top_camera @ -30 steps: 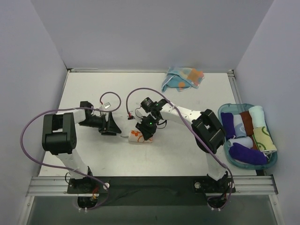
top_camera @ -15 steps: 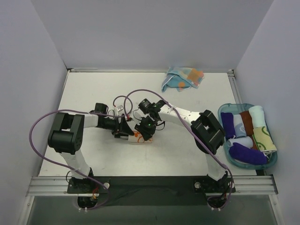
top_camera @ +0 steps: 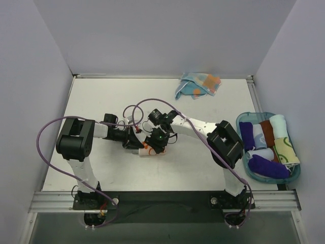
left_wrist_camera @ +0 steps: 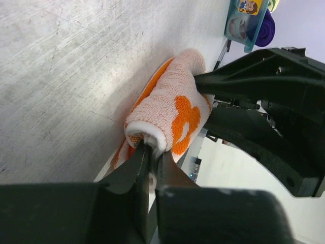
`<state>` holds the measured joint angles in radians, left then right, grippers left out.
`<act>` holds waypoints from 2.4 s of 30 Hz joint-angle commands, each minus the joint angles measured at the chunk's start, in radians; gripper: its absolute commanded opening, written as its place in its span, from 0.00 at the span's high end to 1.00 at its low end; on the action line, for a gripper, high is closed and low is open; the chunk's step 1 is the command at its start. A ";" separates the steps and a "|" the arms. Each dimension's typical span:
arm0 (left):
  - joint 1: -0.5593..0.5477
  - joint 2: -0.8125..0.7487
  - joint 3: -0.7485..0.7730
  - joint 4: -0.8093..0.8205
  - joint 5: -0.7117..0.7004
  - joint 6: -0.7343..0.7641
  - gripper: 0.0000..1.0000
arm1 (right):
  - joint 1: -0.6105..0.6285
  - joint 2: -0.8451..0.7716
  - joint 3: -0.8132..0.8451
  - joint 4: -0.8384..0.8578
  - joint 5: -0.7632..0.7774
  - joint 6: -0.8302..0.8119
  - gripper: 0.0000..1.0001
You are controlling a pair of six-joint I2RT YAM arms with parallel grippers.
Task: Roll the towels
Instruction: Roll the towel, then place the rolled towel into the container
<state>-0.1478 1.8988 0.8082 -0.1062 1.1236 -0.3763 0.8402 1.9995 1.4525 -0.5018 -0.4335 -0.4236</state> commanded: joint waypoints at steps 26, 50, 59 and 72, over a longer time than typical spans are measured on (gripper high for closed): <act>0.004 0.040 0.032 0.007 0.008 0.031 1.00 | 0.255 -0.116 -0.222 0.267 0.558 -0.127 0.33; 0.094 -0.007 0.074 -0.104 -0.021 0.154 0.43 | 0.085 -0.045 -0.181 0.090 0.224 -0.017 1.00; 0.182 -0.223 0.200 -0.332 -0.100 0.368 0.03 | -0.076 -0.237 -0.176 -0.036 0.085 0.268 1.00; 0.116 -0.417 0.355 -0.477 -0.143 0.482 0.03 | -0.633 -0.700 -0.227 -0.280 0.269 0.313 1.00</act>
<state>0.0132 1.5246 1.1202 -0.5293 0.9958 0.0650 0.3054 1.3998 1.2339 -0.6292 -0.2485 -0.1162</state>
